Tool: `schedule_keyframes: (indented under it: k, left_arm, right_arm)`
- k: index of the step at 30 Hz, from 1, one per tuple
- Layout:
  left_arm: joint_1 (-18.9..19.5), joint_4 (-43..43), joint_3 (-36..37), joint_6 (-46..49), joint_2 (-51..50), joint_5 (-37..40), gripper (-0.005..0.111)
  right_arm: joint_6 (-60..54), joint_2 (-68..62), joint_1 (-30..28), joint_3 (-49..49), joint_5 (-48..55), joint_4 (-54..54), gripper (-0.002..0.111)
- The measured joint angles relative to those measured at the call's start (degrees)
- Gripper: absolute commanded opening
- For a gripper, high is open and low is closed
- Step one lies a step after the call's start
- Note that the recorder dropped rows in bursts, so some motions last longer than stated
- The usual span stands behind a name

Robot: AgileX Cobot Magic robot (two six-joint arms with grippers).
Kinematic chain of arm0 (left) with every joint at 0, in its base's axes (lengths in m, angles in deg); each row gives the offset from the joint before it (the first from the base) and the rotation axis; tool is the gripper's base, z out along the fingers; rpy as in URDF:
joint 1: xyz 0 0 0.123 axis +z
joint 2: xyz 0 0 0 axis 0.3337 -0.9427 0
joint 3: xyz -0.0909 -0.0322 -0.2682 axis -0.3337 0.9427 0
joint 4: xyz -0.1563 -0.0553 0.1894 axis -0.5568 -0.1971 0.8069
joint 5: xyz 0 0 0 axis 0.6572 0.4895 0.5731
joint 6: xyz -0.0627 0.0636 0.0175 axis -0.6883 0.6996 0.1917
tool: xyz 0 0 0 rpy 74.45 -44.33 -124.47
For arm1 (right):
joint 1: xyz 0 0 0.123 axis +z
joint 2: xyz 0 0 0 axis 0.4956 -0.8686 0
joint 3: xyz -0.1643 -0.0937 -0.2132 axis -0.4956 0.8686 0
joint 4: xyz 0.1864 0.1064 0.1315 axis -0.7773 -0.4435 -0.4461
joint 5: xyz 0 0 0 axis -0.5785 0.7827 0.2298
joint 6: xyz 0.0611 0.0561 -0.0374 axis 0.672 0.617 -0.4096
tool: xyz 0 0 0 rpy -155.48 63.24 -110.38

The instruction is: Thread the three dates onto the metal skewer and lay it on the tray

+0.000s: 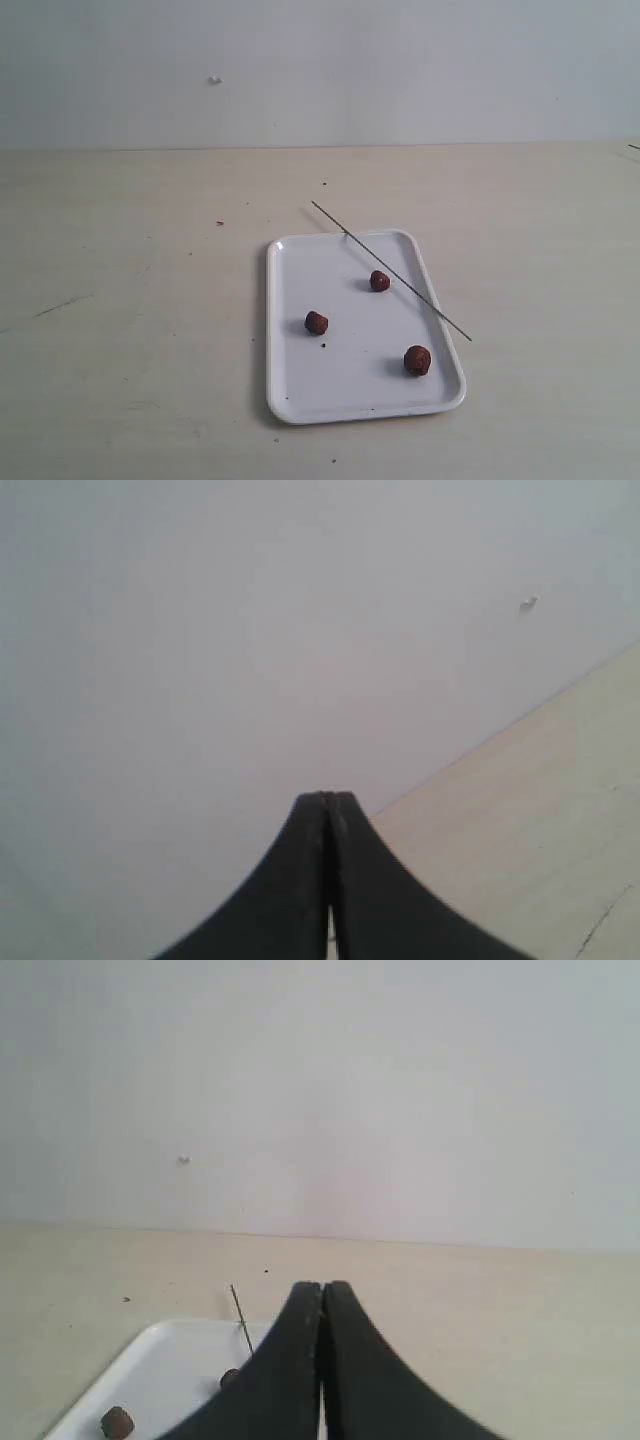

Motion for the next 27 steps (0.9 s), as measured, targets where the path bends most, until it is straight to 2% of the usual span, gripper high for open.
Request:
schedule_keyframes:
  k: [7, 13, 18, 23, 27]
  left_arm:
    - [-0.25, 0.0, 0.0, 0.0, 0.0, 0.0, 0.0]
    - [-0.25, 0.0, 0.0, 0.0, 0.0, 0.0, 0.0]
    - [-0.25, 0.0, 0.0, 0.0, 0.0, 0.0, 0.0]
    - [-0.25, 0.0, 0.0, 0.0, 0.0, 0.0, 0.0]
    - [-0.25, 0.0, 0.0, 0.0, 0.0, 0.0, 0.0]
  right_arm:
    - [1.0, 0.0, 0.0, 0.0, -2.99, -0.03, 0.0]
    - [14.11, 0.0, 0.0, 0.0, -9.12, -4.31, 0.0]
    - [17.16, 0.09, 0.0, 0.0, -11.72, -6.1, 0.0]
    - [29.69, 0.09, 0.0, 0.0, -19.37, -14.84, 0.0]
    - [28.91, 0.09, 0.0, -0.1, -24.76, -18.72, 0.0]
